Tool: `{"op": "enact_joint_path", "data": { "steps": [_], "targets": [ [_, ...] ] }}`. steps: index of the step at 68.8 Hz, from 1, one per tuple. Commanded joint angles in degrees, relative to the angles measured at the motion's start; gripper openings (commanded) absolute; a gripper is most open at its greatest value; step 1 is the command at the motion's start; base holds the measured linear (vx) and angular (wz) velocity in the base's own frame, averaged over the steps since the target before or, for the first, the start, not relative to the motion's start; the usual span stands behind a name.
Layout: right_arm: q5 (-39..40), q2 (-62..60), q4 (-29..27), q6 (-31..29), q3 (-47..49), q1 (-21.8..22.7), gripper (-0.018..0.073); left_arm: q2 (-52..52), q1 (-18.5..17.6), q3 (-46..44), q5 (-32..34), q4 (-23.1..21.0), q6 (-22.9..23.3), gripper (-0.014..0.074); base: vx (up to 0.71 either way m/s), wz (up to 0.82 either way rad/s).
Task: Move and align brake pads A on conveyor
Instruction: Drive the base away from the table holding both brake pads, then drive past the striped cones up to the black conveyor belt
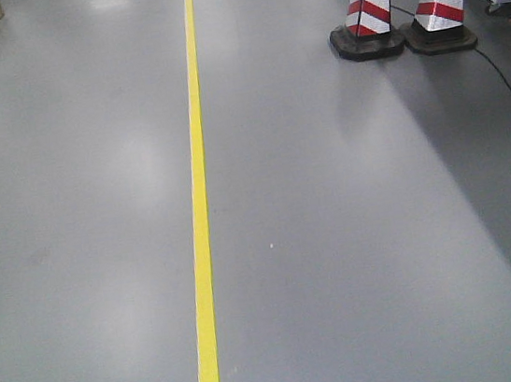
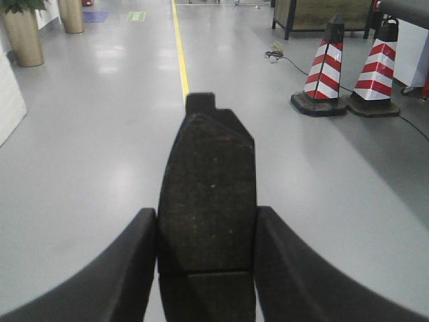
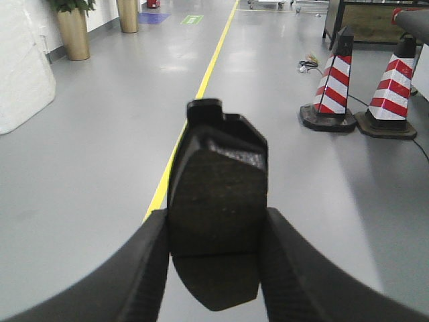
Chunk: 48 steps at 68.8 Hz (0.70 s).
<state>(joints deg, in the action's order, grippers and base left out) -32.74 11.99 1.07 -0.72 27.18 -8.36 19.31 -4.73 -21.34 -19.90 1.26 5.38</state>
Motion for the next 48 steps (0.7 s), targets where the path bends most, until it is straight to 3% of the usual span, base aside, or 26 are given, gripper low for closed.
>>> {"op": "enact_joint_path", "data": {
  "steps": [1,48],
  "targets": [
    [5.9,0.4,0.3,-0.3,1.7,0.1,-0.001,0.3,-0.1,-1.8,5.6,-0.3,0.1,-0.0006,0.77,-0.13],
    [5.9,0.4,0.3,-0.3,1.7,0.1,-0.001,0.3,-0.1,-1.8,5.6,-0.3,0.1,-0.0006,0.8,0.0]
  ]
}}
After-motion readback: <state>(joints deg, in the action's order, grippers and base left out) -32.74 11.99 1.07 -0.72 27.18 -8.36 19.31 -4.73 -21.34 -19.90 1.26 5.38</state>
